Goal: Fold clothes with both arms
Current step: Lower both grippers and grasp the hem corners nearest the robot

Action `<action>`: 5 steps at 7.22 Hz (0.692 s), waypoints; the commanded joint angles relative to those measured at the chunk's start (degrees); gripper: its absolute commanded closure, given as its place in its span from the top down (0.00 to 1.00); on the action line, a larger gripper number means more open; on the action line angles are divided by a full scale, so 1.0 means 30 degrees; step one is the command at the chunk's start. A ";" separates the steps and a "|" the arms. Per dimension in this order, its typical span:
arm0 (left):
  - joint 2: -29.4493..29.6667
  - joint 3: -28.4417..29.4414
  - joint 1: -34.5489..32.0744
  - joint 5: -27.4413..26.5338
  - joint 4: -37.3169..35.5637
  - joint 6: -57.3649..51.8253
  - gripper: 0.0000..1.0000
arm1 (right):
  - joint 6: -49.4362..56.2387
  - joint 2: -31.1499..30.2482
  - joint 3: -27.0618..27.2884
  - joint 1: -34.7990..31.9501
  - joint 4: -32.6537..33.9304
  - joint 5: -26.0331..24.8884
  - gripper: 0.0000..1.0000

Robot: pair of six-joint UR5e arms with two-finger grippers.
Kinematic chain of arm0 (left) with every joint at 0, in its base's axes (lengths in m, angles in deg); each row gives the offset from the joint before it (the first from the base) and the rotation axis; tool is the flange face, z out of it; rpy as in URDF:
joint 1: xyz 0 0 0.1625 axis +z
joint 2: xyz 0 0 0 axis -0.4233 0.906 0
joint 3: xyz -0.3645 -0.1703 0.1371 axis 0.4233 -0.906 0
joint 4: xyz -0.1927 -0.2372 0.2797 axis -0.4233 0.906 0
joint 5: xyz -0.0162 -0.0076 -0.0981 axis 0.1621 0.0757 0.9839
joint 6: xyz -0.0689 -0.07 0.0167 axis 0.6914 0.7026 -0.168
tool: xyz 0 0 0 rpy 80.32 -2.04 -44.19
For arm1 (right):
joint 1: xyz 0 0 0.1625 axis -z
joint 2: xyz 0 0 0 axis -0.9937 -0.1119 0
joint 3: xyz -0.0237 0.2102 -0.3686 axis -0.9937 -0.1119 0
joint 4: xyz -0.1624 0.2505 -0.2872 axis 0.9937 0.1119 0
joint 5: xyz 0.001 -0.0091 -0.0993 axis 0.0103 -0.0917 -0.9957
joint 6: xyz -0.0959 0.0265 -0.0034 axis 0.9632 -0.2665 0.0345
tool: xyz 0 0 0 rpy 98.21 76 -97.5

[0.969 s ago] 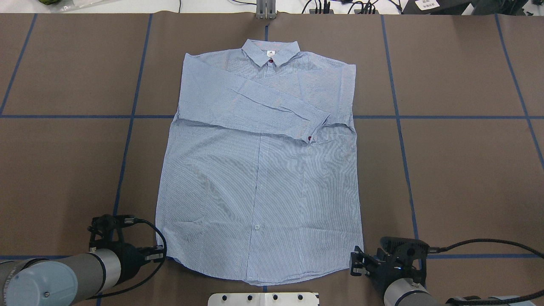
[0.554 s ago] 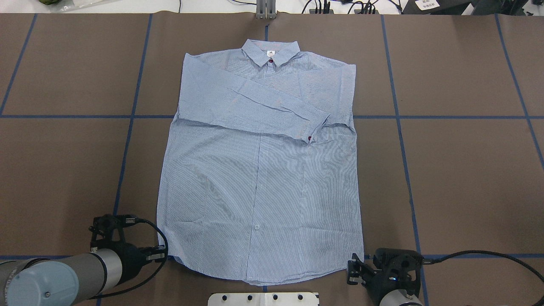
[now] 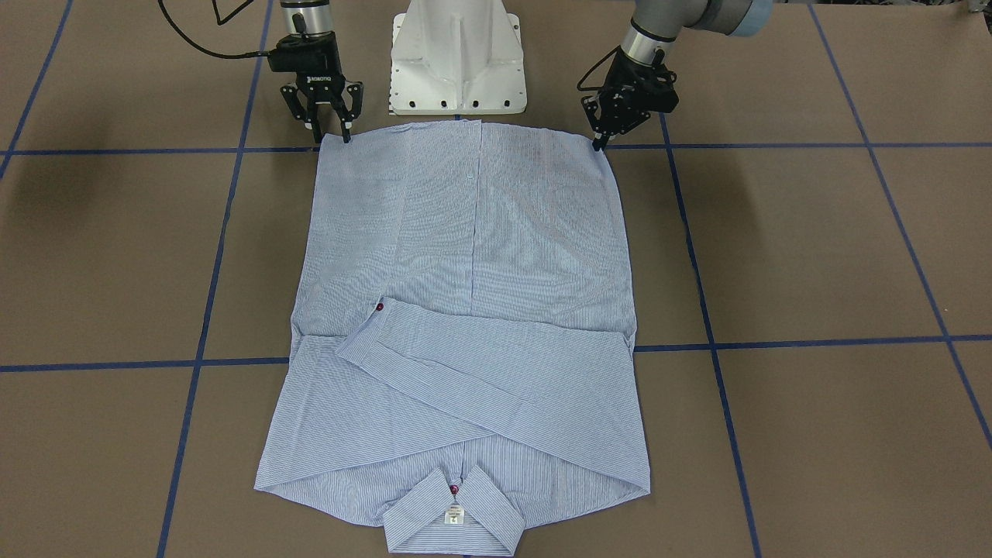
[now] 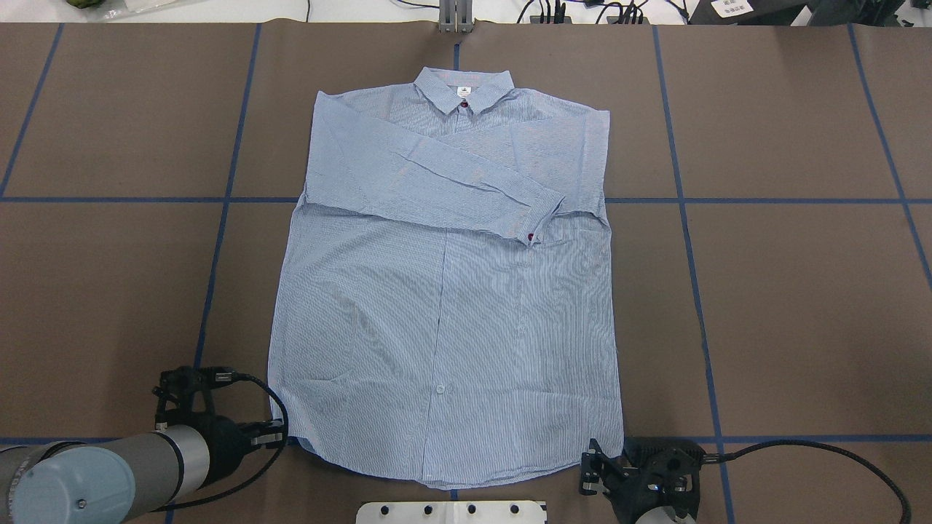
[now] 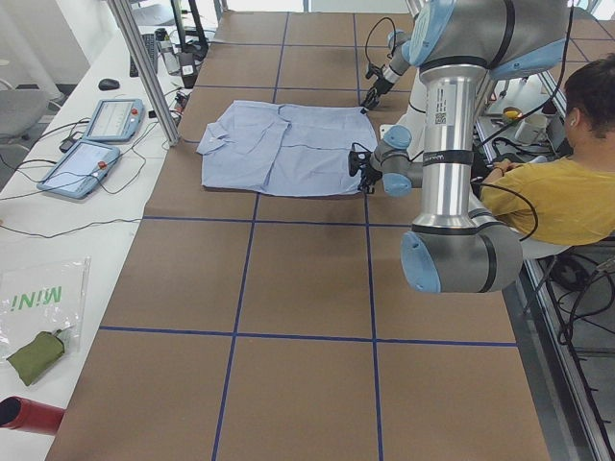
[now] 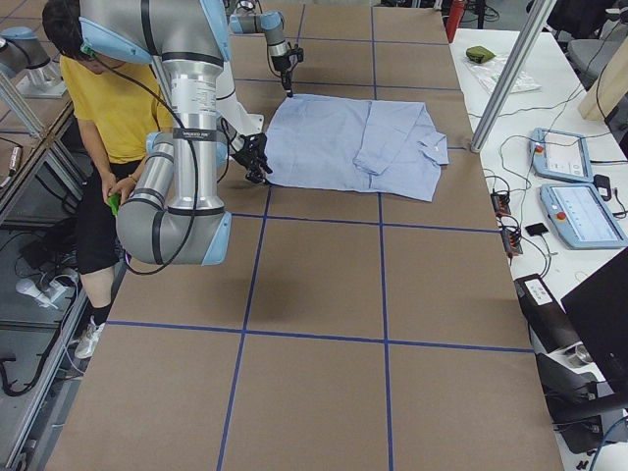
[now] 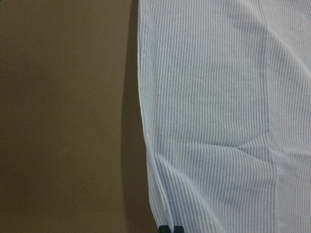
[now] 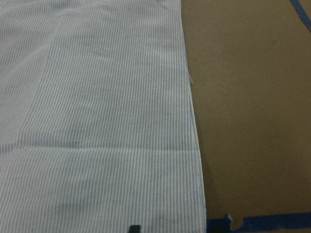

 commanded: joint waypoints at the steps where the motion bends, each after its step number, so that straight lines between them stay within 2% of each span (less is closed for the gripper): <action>1: 0.0000 -0.0001 -0.0002 0.0000 0.0000 0.0000 0.00 | -0.0001 0.0075 -0.0121 0.0013 0.0046 -0.0151 0.28; 2: 0.0029 -0.0001 0.0027 0.0000 0.0000 0.0000 0.00 | 0.0028 0.0046 -0.0121 0.0013 0.0104 -0.0180 0.05; 3: 0.0030 -0.0001 -0.0002 0.0000 0.0000 0.0000 0.00 | 0.0029 -0.0041 -0.0092 -0.0016 0.0105 -0.0209 0.00; 5: 0.0059 -0.0059 -0.0002 0.0000 0.0000 0.0000 0.00 | 0.0029 -0.0159 0.0286 -0.0075 0.0105 -0.0239 0.00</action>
